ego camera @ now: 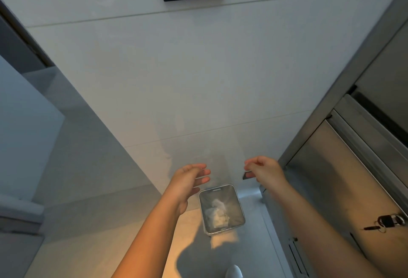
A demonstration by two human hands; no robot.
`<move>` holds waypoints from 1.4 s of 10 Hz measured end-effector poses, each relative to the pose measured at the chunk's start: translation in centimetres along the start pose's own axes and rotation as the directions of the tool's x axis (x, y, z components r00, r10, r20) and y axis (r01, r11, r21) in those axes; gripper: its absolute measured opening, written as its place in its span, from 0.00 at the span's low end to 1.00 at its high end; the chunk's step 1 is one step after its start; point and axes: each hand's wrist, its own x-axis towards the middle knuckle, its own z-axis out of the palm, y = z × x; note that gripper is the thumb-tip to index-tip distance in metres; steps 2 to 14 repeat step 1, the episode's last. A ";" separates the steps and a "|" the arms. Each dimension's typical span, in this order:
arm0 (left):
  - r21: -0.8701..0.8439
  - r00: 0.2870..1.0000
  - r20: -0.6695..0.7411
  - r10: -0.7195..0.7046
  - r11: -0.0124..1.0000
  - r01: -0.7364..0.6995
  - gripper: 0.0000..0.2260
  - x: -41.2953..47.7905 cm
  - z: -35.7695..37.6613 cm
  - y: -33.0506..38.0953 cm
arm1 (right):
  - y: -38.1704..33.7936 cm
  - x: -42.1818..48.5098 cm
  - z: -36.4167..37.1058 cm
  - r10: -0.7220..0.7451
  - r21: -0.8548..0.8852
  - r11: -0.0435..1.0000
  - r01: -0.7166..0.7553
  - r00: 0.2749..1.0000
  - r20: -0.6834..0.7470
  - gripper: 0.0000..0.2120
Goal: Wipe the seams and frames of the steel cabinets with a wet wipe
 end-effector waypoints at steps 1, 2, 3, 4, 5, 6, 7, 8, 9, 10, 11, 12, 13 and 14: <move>-0.005 1.000 -0.003 0.003 1.000 -0.003 0.09 0.1 0.1 -0.3 | 0.0 -0.5 -0.2 0.032 0.054 0.998 -0.032 0.999 -0.002 0.09; -0.005 1.000 -0.003 0.003 1.000 -0.003 0.09 0.1 0.1 -0.3 | 0.0 -0.5 -0.2 0.032 0.054 0.998 -0.032 0.999 -0.002 0.09; -0.005 1.000 -0.003 0.003 1.000 -0.003 0.09 0.1 0.1 -0.3 | 0.0 -0.5 -0.2 0.032 0.054 0.998 -0.032 0.999 -0.002 0.09; -0.005 1.000 -0.003 0.003 1.000 -0.003 0.09 0.1 0.1 -0.3 | 0.0 -0.5 -0.2 0.032 0.054 0.998 -0.032 0.999 -0.002 0.09; -0.005 1.000 -0.003 0.003 1.000 -0.003 0.09 0.1 0.1 -0.3 | 0.0 -0.5 -0.2 0.032 0.054 0.998 -0.032 0.999 -0.002 0.09; -0.005 1.000 -0.003 0.003 1.000 -0.003 0.09 0.1 0.1 -0.3 | 0.0 -0.5 -0.2 0.032 0.054 0.998 -0.032 0.999 -0.002 0.09; -0.005 1.000 -0.003 0.003 1.000 -0.003 0.09 0.1 0.1 -0.3 | 0.0 -0.5 -0.2 0.032 0.054 0.998 -0.032 0.999 -0.002 0.09; -0.005 1.000 -0.003 0.003 1.000 -0.003 0.09 0.1 0.1 -0.3 | 0.0 -0.5 -0.2 0.032 0.054 0.998 -0.032 0.999 -0.002 0.09; -0.005 1.000 -0.003 0.003 1.000 -0.003 0.09 0.1 0.1 -0.3 | 0.0 -0.5 -0.2 0.032 0.054 0.998 -0.032 0.999 -0.002 0.09; -0.005 1.000 -0.003 0.003 1.000 -0.003 0.09 0.1 0.1 -0.3 | 0.0 -0.5 -0.2 0.032 0.054 0.998 -0.032 0.999 -0.002 0.09; -0.005 1.000 -0.003 0.003 1.000 -0.003 0.09 0.1 0.1 -0.3 | 0.0 -0.5 -0.2 0.032 0.054 0.998 -0.032 0.999 -0.002 0.09; -0.005 1.000 -0.003 0.003 1.000 -0.003 0.09 0.1 0.1 -0.3 | 0.0 -0.5 -0.2 0.032 0.054 0.998 -0.032 0.999 -0.002 0.09; -0.005 1.000 -0.003 0.003 1.000 -0.003 0.09 0.1 0.1 -0.3 | 0.0 -0.5 -0.2 0.032 0.054 0.998 -0.032 0.999 -0.002 0.09; -0.005 1.000 -0.003 0.003 1.000 -0.003 0.09 0.1 0.1 -0.3 | 0.0 -0.5 -0.2 0.032 0.054 0.998 -0.032 0.999 -0.002 0.09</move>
